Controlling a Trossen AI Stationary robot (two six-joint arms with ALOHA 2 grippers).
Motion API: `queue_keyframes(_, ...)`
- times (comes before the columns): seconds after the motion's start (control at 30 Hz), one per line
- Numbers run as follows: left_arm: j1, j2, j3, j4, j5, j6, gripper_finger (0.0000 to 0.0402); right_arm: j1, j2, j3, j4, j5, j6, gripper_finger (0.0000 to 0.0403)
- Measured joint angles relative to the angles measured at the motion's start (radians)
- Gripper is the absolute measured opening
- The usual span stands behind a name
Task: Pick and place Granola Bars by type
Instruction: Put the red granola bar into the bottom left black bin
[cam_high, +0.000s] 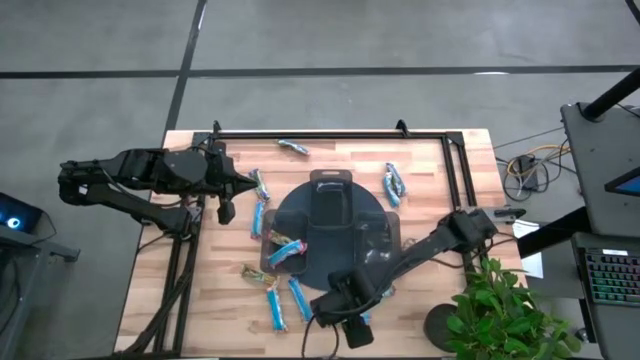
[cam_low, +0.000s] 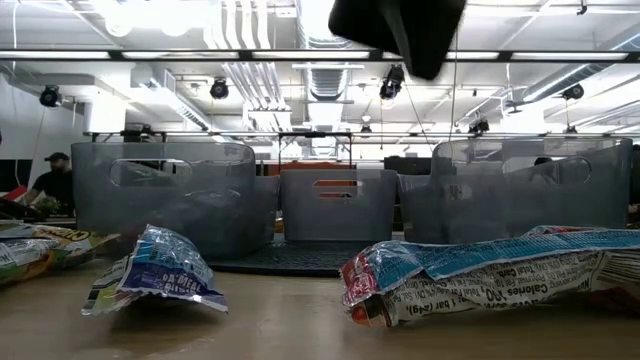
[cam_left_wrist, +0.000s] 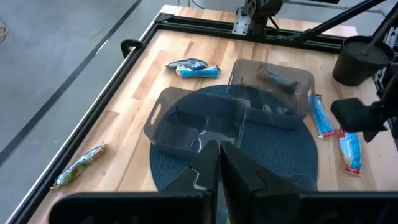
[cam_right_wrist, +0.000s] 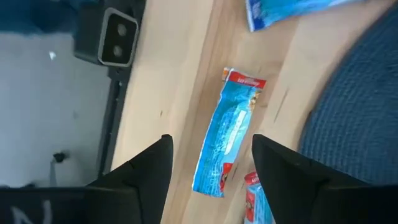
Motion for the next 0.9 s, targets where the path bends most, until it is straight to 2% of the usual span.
queue_keyframes(0.37, 0.000, -0.003, 0.000, 0.003, 0.024, -0.006, 0.0000, 0.015, 0.088, 0.000, 0.010, 0.010, 0.049, 0.0210)
queue_keyframes(0.9, 0.000, -0.004, 0.000, -0.002, 0.024, -0.008, 0.0000, 0.032, 0.148, -0.003, 0.014, 0.087, 0.121, 0.0210)
